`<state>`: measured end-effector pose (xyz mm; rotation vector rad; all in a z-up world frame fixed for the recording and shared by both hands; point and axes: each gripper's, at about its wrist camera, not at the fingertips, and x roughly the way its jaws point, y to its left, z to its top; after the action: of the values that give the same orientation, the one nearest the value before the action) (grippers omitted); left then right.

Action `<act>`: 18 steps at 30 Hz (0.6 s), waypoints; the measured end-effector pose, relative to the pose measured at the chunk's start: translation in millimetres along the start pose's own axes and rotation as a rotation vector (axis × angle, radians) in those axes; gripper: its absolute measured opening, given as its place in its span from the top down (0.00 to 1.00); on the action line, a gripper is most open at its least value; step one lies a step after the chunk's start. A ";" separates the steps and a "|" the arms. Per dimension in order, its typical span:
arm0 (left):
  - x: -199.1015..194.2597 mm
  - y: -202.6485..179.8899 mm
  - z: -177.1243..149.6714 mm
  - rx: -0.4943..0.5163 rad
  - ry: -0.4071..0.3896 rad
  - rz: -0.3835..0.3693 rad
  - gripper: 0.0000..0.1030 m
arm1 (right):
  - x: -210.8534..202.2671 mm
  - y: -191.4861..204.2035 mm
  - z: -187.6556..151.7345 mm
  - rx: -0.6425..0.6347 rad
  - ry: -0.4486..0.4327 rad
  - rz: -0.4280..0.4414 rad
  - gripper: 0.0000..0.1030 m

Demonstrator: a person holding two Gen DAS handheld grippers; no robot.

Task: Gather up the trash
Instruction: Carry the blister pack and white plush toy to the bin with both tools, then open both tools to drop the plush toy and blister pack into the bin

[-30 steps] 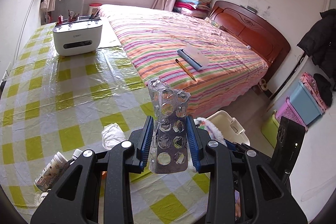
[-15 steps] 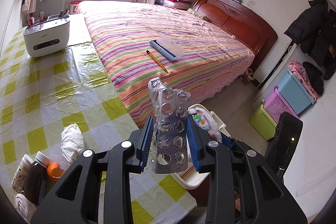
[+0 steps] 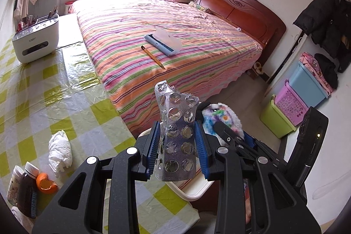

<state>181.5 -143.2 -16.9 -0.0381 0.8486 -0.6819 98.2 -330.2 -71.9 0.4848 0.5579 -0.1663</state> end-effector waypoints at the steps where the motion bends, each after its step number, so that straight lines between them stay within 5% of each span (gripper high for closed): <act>1: 1.6 -0.5 0.1 0.001 0.002 0.001 0.70 | 0.1 -1.0 0.3 0.001 0.000 -0.004 0.63; 18: 35.0 -15.2 -4.2 0.019 0.040 -0.004 0.70 | -10.1 -18.1 4.5 0.039 -0.058 -0.075 0.62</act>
<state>186.5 -174.2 -39.1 -0.0095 0.8810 -0.6966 86.8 -347.9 -70.2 0.4958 0.5166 -0.2626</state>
